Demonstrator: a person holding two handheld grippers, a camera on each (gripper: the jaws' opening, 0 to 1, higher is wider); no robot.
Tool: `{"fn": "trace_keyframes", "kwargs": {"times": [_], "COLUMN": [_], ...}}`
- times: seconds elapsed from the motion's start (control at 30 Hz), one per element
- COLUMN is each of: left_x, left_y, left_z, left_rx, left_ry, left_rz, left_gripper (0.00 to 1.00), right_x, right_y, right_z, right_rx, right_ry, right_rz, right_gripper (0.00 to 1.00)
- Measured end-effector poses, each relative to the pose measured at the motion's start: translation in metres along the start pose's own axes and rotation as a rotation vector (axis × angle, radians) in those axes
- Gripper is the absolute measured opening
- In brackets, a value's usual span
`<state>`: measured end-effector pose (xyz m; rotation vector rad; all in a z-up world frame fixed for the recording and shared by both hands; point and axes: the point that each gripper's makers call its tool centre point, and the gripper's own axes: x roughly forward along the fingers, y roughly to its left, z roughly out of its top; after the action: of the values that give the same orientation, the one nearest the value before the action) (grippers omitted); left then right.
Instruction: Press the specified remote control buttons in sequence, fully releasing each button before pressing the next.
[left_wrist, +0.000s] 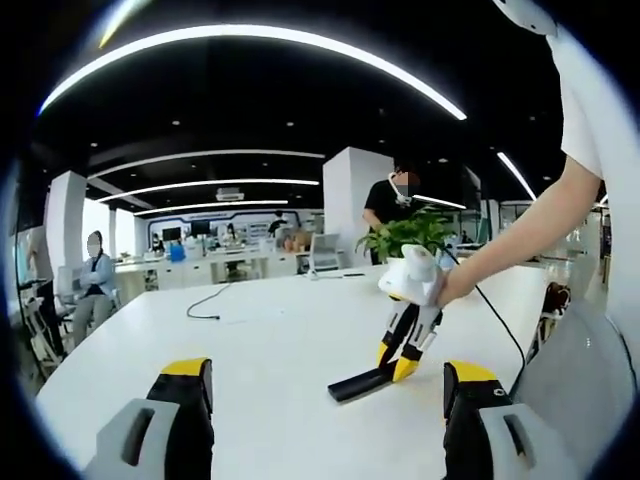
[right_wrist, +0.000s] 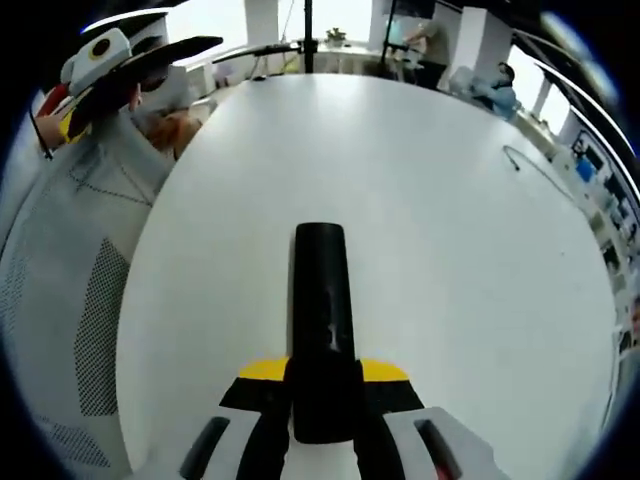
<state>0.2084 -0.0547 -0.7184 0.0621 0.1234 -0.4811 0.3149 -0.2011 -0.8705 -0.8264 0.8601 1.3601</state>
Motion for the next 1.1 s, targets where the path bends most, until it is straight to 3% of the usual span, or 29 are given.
{"fn": "trace_keyframes", "kwargs": {"times": [1.1], "left_x": [0.003], "left_y": [-0.001], "left_z": [-0.006], "left_rx": [0.001], "left_ry": [0.031], "left_rz": [-0.010], "left_gripper": [0.99], "right_x": [0.001], "right_y": [-0.061], "right_z": [0.002], "right_rx": [-0.020], "right_ry": [0.047], "right_rz": [0.014], "right_gripper": [0.21]}}
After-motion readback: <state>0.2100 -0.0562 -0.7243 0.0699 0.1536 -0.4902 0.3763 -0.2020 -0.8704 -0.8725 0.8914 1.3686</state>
